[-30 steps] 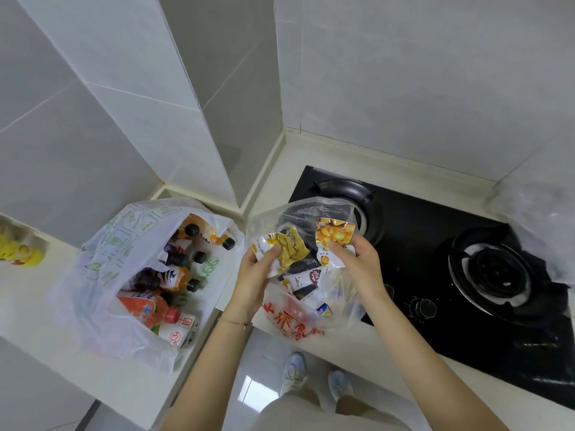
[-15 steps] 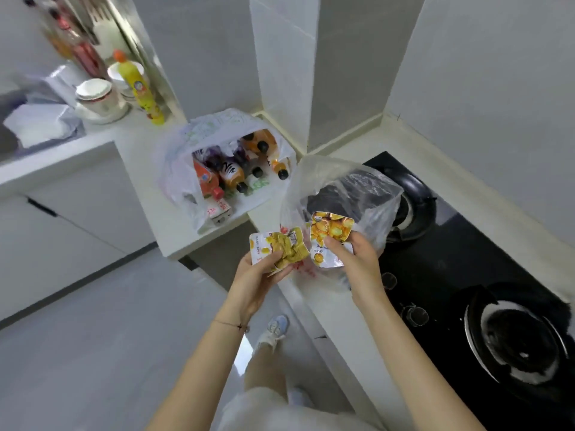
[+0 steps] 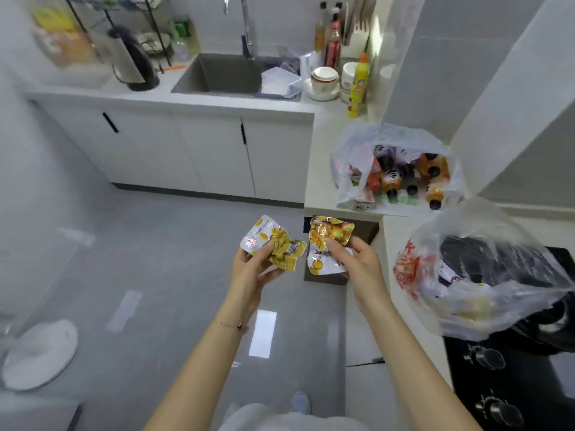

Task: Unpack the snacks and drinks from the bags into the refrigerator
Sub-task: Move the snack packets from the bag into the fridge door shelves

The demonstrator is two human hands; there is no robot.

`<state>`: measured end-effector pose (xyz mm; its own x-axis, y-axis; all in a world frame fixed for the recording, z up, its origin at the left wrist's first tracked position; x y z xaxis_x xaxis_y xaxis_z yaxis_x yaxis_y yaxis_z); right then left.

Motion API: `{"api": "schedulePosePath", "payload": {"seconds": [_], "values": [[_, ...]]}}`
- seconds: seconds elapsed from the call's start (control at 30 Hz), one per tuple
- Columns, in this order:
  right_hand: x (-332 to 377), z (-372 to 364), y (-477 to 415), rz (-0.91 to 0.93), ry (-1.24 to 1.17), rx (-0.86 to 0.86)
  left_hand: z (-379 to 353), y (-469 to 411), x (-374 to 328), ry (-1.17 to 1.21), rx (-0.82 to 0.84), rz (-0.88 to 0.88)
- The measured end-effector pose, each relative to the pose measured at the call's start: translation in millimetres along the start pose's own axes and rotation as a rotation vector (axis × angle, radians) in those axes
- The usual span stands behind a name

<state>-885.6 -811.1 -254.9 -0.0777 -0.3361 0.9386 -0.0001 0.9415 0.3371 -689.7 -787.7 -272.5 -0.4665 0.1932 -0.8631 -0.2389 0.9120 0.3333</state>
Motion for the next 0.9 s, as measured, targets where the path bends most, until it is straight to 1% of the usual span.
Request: {"api": "schedulePosePath", "payload": {"seconds": [0.2, 0.33, 0.43, 0.7, 0.9], "values": [[-11.9, -108.7, 23.4, -0.034, 0.105, 0.236, 99.3, 38.9, -39.2, 0.051, -0.244, -0.118], [-24.6, -177.1, 56.7, -0.045, 0.147, 0.359, 168.2, 74.4, -59.9, 0.074, -0.350, -0.170], [-32.8, -224.0, 87.6, -0.030, 0.156, 0.413, 213.6, 101.8, -76.2, 0.089, -0.380, -0.210], [-59.0, -344.7, 177.0, 0.012, 0.144, 0.545, 334.3, 180.0, -118.5, 0.023, -0.420, -0.310], [-75.3, -426.7, 249.9, 0.083, 0.174, 0.650, 427.6, 247.9, -159.2, -0.034, -0.506, -0.414]]}}
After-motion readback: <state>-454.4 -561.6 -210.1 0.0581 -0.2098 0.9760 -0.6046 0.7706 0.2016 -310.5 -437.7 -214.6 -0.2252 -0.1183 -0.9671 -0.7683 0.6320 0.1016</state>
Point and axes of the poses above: each hand's wrist, its own y-axis away from the middle knuckle, its own z-axis out of the back of the hand, x = y × z, the point moved 4 cm from there along -y, towards the middle knuckle, and after that the axes turned 6 degrees about -z, right-handed, at the moved point
